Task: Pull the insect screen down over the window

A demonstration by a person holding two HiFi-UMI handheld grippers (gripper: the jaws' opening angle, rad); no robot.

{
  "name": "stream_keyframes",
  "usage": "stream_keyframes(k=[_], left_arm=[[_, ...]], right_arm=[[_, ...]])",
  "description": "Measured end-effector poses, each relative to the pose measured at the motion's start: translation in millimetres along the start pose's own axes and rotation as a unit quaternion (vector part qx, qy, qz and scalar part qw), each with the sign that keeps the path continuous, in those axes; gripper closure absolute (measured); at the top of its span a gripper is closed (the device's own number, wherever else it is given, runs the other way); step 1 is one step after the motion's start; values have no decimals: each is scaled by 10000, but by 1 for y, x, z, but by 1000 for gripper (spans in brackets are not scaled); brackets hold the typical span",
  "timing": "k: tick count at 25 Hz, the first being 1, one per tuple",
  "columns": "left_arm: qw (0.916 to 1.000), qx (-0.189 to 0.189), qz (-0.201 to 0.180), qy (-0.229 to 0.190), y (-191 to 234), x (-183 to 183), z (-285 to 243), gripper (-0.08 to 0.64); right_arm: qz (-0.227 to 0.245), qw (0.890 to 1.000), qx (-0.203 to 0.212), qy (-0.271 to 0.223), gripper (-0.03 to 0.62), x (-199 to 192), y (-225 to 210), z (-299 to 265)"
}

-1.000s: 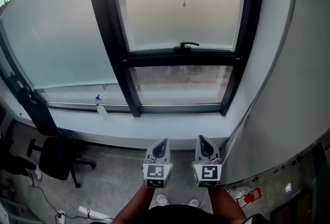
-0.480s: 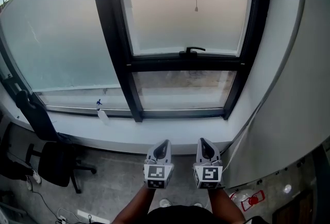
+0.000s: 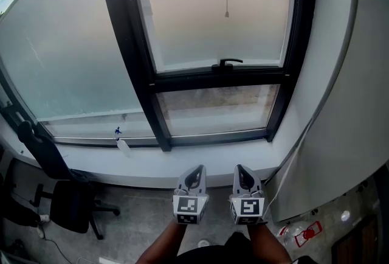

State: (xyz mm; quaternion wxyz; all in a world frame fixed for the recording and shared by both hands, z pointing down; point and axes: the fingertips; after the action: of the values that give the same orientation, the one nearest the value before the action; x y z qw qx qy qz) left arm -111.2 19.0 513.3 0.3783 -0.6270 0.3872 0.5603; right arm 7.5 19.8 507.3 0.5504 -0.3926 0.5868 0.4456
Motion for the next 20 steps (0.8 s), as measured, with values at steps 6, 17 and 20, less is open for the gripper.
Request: stream_keyframes(k=[6, 17, 20], left_arm=[[10000, 29, 65, 28, 11, 2, -35, 557], [9997, 108, 72, -209, 28, 36, -149, 557], [9997, 181, 103, -156, 32, 37, -176, 557]], right_arm=[[519, 9985, -105, -154, 589, 7, -22, -32], [337, 9993, 58, -167, 589, 11, -90, -130], [267, 9994, 175, -136, 589, 6, -104, -154]])
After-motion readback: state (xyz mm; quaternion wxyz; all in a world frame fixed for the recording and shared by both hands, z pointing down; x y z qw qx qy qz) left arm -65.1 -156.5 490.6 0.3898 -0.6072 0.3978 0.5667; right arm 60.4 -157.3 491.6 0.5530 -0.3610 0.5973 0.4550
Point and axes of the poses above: the fingertips, and each gripper's own axes: z backward along the fingers, y to its left, x out of its top, and after that the axes turned 2 degrees about -x, right-handed
